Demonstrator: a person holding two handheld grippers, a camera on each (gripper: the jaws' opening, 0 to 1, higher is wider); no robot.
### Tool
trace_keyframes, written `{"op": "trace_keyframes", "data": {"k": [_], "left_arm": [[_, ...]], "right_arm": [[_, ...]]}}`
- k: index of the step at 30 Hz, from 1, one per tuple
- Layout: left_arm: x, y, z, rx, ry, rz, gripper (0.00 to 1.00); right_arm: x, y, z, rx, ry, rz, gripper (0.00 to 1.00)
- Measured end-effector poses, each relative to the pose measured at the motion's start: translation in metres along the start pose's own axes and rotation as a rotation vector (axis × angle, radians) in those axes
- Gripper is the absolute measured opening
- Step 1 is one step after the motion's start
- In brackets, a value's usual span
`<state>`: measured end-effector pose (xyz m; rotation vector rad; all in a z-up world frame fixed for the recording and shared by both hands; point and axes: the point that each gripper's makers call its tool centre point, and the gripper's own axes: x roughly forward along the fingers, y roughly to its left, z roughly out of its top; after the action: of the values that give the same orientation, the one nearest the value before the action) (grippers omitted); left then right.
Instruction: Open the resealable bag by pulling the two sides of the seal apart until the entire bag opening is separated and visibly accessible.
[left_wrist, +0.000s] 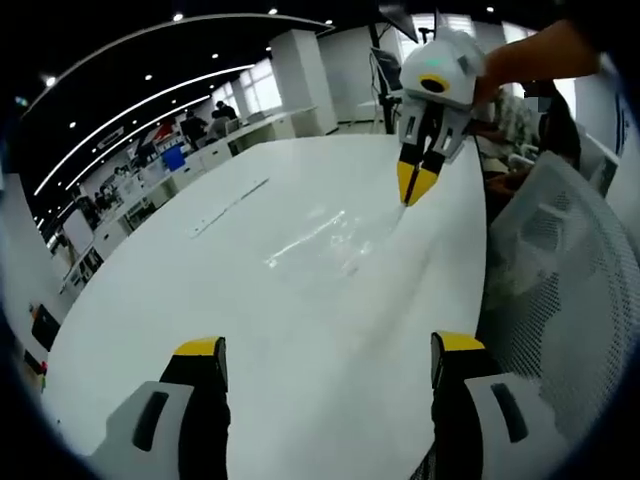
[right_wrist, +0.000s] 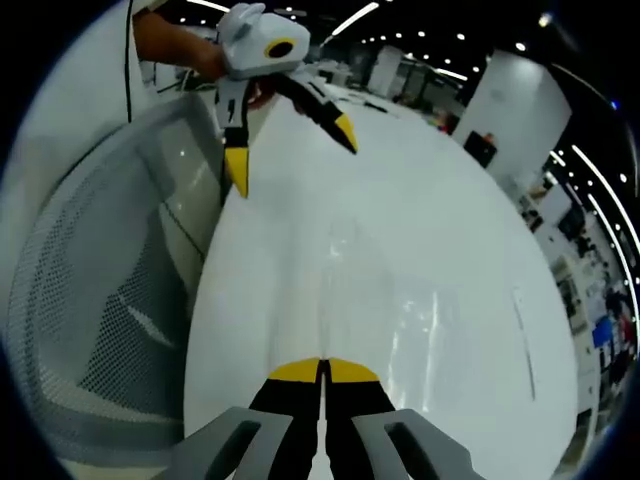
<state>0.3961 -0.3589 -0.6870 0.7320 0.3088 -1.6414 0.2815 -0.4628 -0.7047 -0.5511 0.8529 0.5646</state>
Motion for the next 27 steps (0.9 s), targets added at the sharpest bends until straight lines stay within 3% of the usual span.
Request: {"op": "trace_keyframes", "data": {"k": [4,10,15,27], "left_arm": [[0.004,-0.003,0.002,0.039,0.007,-0.024,0.79],[0.011,-0.012,0.009,0.125,-0.009,-0.076,0.67],[0.018,-0.015,0.010,0.177,-0.005,-0.104,0.58],[0.023,-0.019,0.015,0.285,-0.016,-0.156,0.24]], "right_arm": [[-0.002,0.004,0.006,-0.041,-0.004,0.005,0.00],[-0.007,0.009,0.016,-0.090,-0.026,0.018,0.00],[-0.013,0.007,0.023,-0.076,-0.053,0.022,0.00],[-0.014,0.007,0.030,-0.058,-0.068,0.056,0.00]]}}
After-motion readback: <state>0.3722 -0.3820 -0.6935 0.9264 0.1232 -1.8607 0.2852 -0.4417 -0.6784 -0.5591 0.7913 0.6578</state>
